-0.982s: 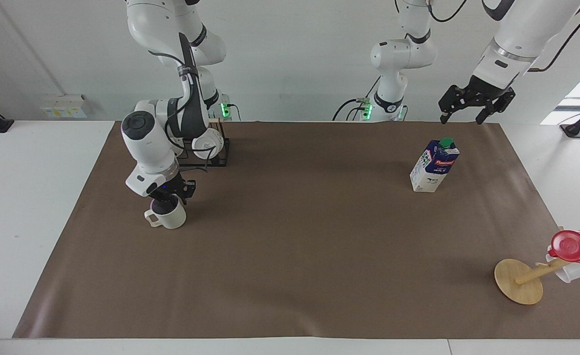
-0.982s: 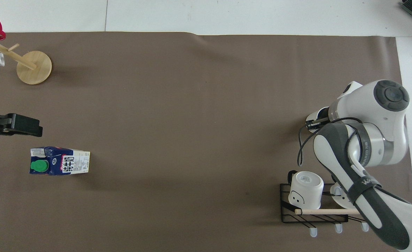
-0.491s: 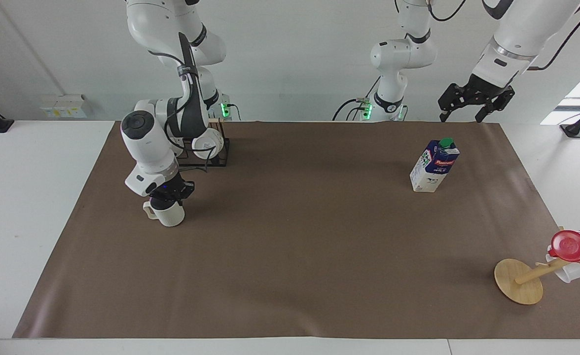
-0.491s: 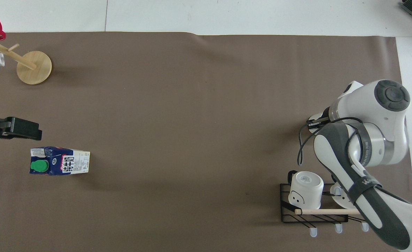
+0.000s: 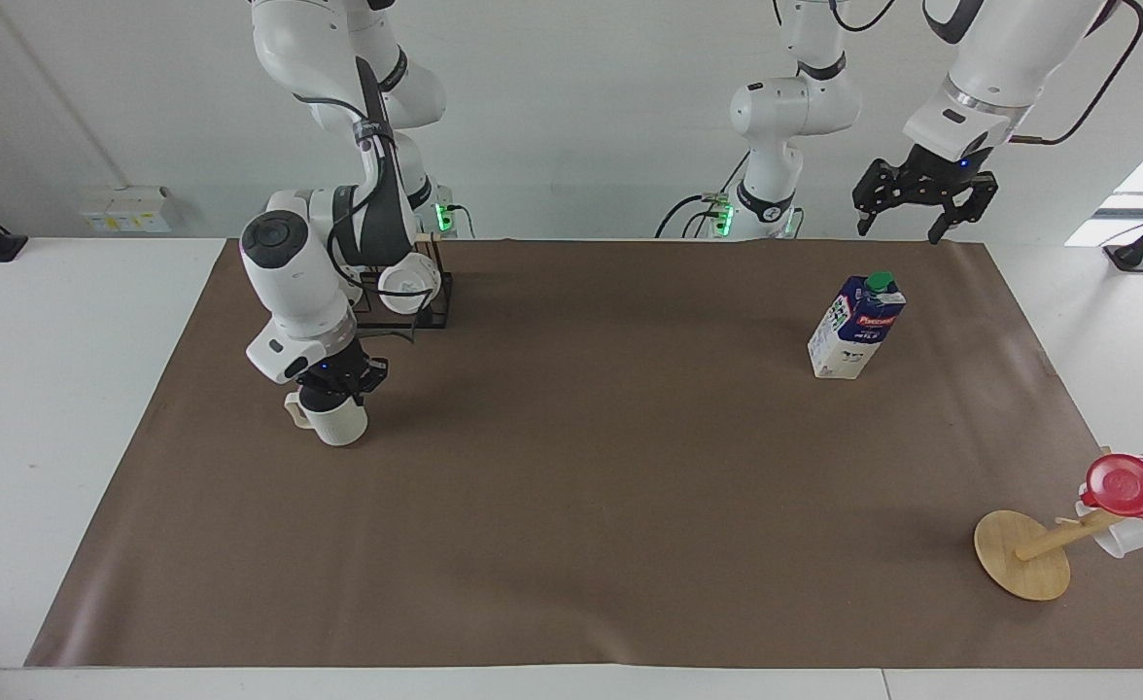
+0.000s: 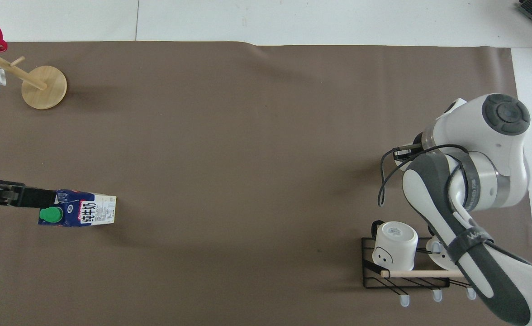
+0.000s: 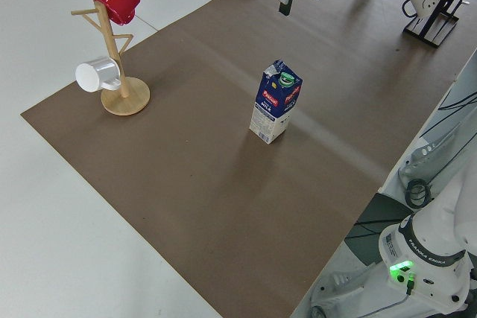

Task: Place cup and milk on table
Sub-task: 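Carry the mug toward the table center while the left gripper grasps the carton, then lower the white mug onto the table and open the right gripper, then lift the carton with the left gripper while the right gripper withdraws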

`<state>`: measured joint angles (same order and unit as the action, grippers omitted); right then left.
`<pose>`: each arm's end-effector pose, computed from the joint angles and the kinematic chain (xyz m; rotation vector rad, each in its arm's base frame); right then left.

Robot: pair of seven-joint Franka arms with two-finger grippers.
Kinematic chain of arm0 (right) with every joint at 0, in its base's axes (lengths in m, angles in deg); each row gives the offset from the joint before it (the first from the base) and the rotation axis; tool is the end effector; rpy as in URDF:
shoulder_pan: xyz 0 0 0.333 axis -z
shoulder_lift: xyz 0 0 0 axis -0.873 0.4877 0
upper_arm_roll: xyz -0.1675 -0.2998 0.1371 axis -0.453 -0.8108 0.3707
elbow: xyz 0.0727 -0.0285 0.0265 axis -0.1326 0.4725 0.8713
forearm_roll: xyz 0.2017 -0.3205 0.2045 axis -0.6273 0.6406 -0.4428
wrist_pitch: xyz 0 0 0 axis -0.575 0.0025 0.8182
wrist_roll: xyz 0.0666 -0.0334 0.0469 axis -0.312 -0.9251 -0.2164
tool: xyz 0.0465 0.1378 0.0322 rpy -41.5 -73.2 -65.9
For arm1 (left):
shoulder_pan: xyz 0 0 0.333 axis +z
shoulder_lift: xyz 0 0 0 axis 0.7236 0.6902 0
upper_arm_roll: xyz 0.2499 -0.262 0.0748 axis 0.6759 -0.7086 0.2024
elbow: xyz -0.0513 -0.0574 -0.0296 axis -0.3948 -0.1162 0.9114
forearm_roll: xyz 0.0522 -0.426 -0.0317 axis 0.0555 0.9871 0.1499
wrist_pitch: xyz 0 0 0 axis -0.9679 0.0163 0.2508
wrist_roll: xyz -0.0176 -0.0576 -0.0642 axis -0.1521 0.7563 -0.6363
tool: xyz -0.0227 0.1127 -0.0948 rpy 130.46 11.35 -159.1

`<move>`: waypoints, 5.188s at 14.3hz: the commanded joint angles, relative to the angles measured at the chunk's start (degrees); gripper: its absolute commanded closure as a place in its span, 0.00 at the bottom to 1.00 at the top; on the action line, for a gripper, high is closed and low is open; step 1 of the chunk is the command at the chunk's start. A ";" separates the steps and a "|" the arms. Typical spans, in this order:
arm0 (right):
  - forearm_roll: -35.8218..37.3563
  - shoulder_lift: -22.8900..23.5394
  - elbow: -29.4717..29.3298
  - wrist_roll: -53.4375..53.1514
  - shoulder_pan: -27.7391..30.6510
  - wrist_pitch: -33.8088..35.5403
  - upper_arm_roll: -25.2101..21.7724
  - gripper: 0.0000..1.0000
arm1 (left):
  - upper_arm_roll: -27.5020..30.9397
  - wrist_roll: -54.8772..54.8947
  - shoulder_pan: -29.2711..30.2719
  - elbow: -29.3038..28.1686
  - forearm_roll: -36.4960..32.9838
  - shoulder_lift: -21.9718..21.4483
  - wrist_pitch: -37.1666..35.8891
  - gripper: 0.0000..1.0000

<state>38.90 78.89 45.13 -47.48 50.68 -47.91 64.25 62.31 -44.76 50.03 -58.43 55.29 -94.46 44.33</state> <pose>0.6317 0.0513 0.3744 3.1036 0.0929 -0.0457 0.4934 -0.0355 0.6224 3.1025 -0.3707 0.0329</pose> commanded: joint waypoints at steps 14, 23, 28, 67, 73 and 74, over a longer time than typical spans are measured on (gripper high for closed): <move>-2.70 0.42 -6.91 -30.64 -19.48 8.24 1.01 1.00 | -0.19 3.10 2.48 -22.57 -0.86 -9.69 18.60 0.00; -3.14 7.27 -6.91 -40.59 -28.19 0.77 1.36 1.00 | -0.28 3.10 2.48 -26.36 -0.86 -11.11 22.73 0.00; -3.14 7.28 -6.65 -40.50 -28.37 0.86 1.80 1.00 | -0.28 3.19 2.48 -27.59 -0.95 -11.10 24.58 0.00; -1.91 -16.80 -9.28 -10.72 1.06 20.54 2.07 0.00 | -0.28 5.30 2.57 -34.80 -0.95 -9.18 33.81 0.46; -1.38 -16.28 -11.91 -3.24 8.45 22.30 2.07 0.00 | -0.72 3.72 2.39 -28.57 -0.95 -8.03 28.81 0.48; -0.34 -15.58 -14.01 -3.15 8.89 23.52 2.15 0.00 | -0.81 2.50 2.22 -27.08 -0.95 -7.59 27.41 0.48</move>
<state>37.27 61.96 34.74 -51.90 57.96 -26.80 65.54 61.84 -40.37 52.42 -89.37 55.27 -103.44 75.21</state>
